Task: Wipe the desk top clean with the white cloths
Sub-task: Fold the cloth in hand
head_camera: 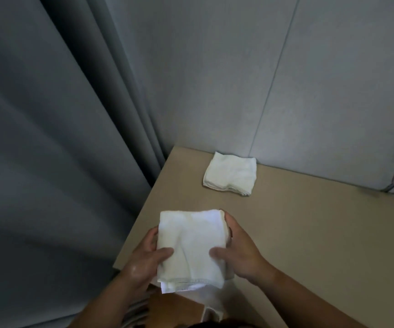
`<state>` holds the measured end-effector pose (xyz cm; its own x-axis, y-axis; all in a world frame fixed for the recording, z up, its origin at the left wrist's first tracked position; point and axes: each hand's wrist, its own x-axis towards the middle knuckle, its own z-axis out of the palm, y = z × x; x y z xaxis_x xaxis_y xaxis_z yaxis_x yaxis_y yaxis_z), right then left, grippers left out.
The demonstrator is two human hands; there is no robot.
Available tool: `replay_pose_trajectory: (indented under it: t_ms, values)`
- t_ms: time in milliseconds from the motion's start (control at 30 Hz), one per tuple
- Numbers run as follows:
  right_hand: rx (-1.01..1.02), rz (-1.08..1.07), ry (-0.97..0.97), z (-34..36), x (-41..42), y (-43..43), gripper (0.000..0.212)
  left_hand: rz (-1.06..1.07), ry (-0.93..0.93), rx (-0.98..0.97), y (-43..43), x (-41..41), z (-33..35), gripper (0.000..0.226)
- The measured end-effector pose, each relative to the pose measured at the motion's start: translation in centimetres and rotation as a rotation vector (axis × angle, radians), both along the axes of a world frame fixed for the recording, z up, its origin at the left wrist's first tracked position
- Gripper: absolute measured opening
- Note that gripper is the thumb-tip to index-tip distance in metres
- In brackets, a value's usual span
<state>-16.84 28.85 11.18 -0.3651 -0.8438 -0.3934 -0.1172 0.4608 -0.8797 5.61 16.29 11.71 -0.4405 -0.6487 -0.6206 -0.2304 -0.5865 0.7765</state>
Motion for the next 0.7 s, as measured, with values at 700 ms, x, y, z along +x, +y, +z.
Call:
replay_pose_trajectory:
  t_ms: [700]
  values:
    - [0.102,-0.191,0.044,-3.5,-5.3,-16.4,0.101,-0.162,-0.014,-0.018,-20.6,-9.4,-3.8,0.111]
